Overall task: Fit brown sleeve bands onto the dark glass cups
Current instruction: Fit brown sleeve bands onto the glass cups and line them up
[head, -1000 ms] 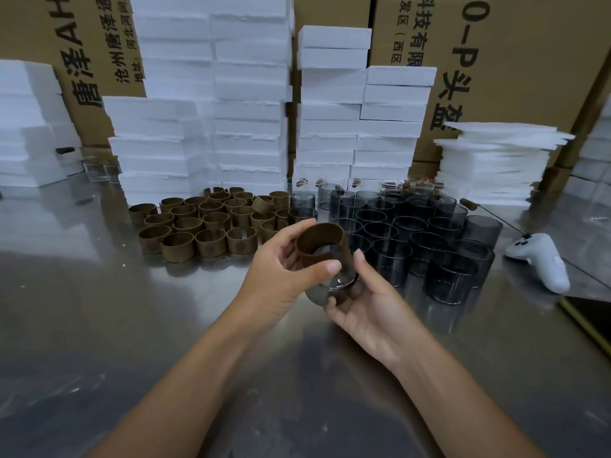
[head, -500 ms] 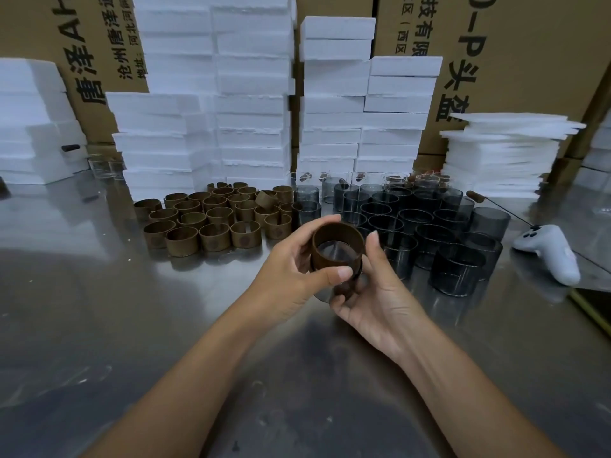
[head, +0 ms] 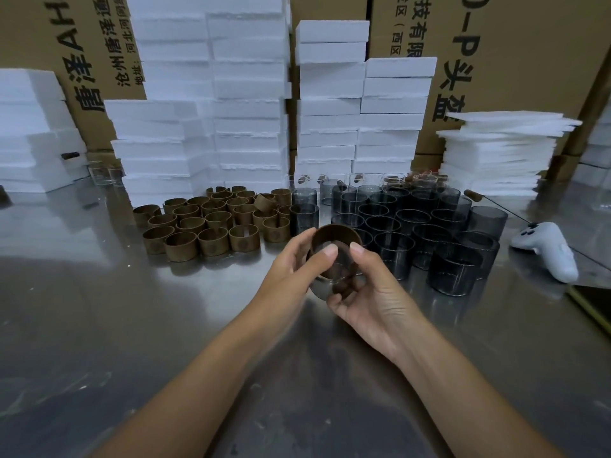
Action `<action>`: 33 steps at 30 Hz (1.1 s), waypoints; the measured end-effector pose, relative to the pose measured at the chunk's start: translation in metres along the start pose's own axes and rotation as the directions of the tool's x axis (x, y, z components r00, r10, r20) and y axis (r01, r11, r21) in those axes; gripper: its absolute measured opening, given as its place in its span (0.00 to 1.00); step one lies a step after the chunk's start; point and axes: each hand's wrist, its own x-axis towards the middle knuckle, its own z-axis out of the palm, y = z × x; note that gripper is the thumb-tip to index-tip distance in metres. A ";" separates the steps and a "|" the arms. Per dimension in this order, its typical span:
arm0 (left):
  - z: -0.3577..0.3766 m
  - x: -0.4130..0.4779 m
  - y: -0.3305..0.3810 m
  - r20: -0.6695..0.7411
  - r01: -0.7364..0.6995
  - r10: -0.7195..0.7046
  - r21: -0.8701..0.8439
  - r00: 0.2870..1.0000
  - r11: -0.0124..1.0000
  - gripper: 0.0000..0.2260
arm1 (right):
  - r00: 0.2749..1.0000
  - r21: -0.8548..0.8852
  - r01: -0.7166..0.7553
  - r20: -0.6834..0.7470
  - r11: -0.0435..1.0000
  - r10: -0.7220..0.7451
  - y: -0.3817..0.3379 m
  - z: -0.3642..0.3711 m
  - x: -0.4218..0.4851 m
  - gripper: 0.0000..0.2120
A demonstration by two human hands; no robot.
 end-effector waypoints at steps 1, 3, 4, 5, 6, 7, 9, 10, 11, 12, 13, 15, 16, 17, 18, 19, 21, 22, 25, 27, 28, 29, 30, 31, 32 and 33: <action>0.001 -0.001 0.001 0.030 0.042 -0.040 -0.042 0.999 0.998 0.20 | 1.000 0.002 0.009 -0.005 1.000 -0.009 0.000 0.000 0.000 0.14; 0.002 -0.003 0.003 0.087 0.102 -0.094 -0.093 0.992 0.990 0.17 | 1.000 -0.003 0.019 -0.001 1.000 -0.019 0.000 0.000 0.000 0.08; 0.001 -0.003 0.004 0.103 0.111 -0.100 -0.107 0.990 0.988 0.18 | 1.000 -0.011 0.020 0.006 1.000 -0.020 0.000 -0.001 0.001 0.08; 0.000 -0.003 0.004 0.113 0.110 -0.097 -0.115 0.989 0.987 0.19 | 1.000 -0.016 0.020 0.015 1.000 -0.020 -0.001 -0.001 0.001 0.07; -0.001 -0.002 0.004 0.121 0.105 -0.091 -0.117 0.989 0.987 0.19 | 0.999 -0.016 0.023 0.027 1.000 -0.022 -0.001 -0.002 0.001 0.09; -0.001 -0.002 0.004 0.127 0.098 -0.084 -0.115 0.988 0.989 0.19 | 0.999 -0.012 0.027 0.043 1.000 -0.026 -0.001 -0.002 0.001 0.10; -0.002 -0.001 0.004 0.142 0.078 -0.062 -0.109 0.988 0.991 0.18 | 0.996 -0.005 0.039 0.079 0.999 -0.039 -0.002 -0.003 0.001 0.13; -0.003 0.000 0.003 0.148 0.065 -0.049 -0.105 0.988 0.992 0.17 | 0.994 -0.005 0.045 0.098 0.999 -0.044 -0.002 -0.004 0.001 0.13; -0.004 0.000 0.002 0.152 0.051 -0.036 -0.099 0.988 0.994 0.16 | 0.992 -0.005 0.049 0.113 0.999 -0.048 -0.002 -0.004 0.001 0.13; -0.005 0.000 0.002 0.152 0.040 -0.026 -0.092 0.988 0.995 0.14 | 0.991 -0.004 0.052 0.124 0.999 -0.051 -0.003 -0.004 0.002 0.14; -0.006 0.000 0.001 0.148 0.029 -0.016 -0.084 0.989 0.996 0.12 | 0.990 -0.001 0.053 0.132 0.999 -0.053 -0.003 -0.004 0.002 0.14; -0.006 0.000 0.001 0.140 0.003 0.005 -0.056 0.990 0.998 0.11 | 0.989 0.006 0.055 0.138 0.998 -0.056 -0.003 -0.004 0.003 0.14; -0.006 -0.001 0.002 0.135 -0.011 0.016 -0.040 0.991 0.999 0.12 | 0.989 0.003 0.059 0.138 0.998 -0.059 -0.003 -0.004 0.003 0.14; -0.006 -0.001 0.003 0.126 -0.022 0.025 -0.028 0.992 0.999 0.12 | 0.989 -0.007 0.064 0.136 0.998 -0.063 -0.003 -0.005 0.003 0.13; -0.006 -0.001 0.003 0.116 -0.031 0.033 -0.020 0.993 0.999 0.13 | 0.989 -0.023 0.069 0.132 0.997 -0.065 -0.002 -0.005 0.004 0.12; -0.007 -0.001 0.003 0.108 -0.038 0.039 -0.017 0.993 0.999 0.13 | 0.990 -0.046 0.072 0.125 0.996 -0.066 -0.002 -0.005 0.004 0.12; -0.008 -0.002 0.001 0.105 -0.035 0.038 -0.026 0.994 0.999 0.13 | 0.991 -0.086 0.076 0.113 0.993 -0.066 -0.001 -0.006 0.005 0.13; -0.009 -0.002 0.000 0.108 -0.029 0.032 -0.034 0.994 0.999 0.13 | 0.992 -0.094 0.077 0.110 0.993 -0.067 -0.001 -0.005 0.005 0.13; -0.010 -0.003 0.000 0.123 -0.010 0.018 -0.064 0.992 0.998 0.13 | 0.990 -0.092 0.078 0.122 0.993 -0.066 -0.001 -0.005 0.004 0.09; -0.010 -0.003 0.001 0.147 0.002 0.009 -0.071 0.989 0.997 0.13 | 0.990 -0.081 0.075 0.126 0.994 -0.064 -0.001 -0.005 0.004 0.06; -0.010 -0.003 0.001 0.158 0.006 0.006 -0.072 0.987 0.997 0.14 | 0.990 -0.075 0.073 0.127 0.995 -0.063 -0.001 -0.005 0.003 0.07; -0.010 -0.003 0.001 0.164 0.008 0.004 -0.074 0.987 0.997 0.14 | 0.990 -0.071 0.071 0.127 0.995 -0.062 -0.001 -0.005 0.003 0.07; -0.011 -0.003 0.002 0.168 0.010 0.003 -0.080 0.986 0.997 0.14 | 0.990 -0.065 0.071 0.128 0.995 -0.063 -0.001 -0.005 0.003 0.07; -0.011 -0.003 0.002 0.171 0.012 0.003 -0.086 0.985 0.996 0.14 | 0.989 -0.057 0.073 0.131 0.996 -0.065 -0.001 -0.005 0.003 0.08; -0.011 -0.003 0.002 0.176 0.015 0.001 -0.092 0.984 0.996 0.14 | 0.988 -0.049 0.075 0.136 0.996 -0.068 -0.001 -0.005 0.003 0.08; -0.011 -0.003 0.002 0.180 0.019 -0.001 -0.097 0.984 0.995 0.14 | 0.988 -0.045 0.079 0.139 0.996 -0.072 -0.001 -0.005 0.003 0.09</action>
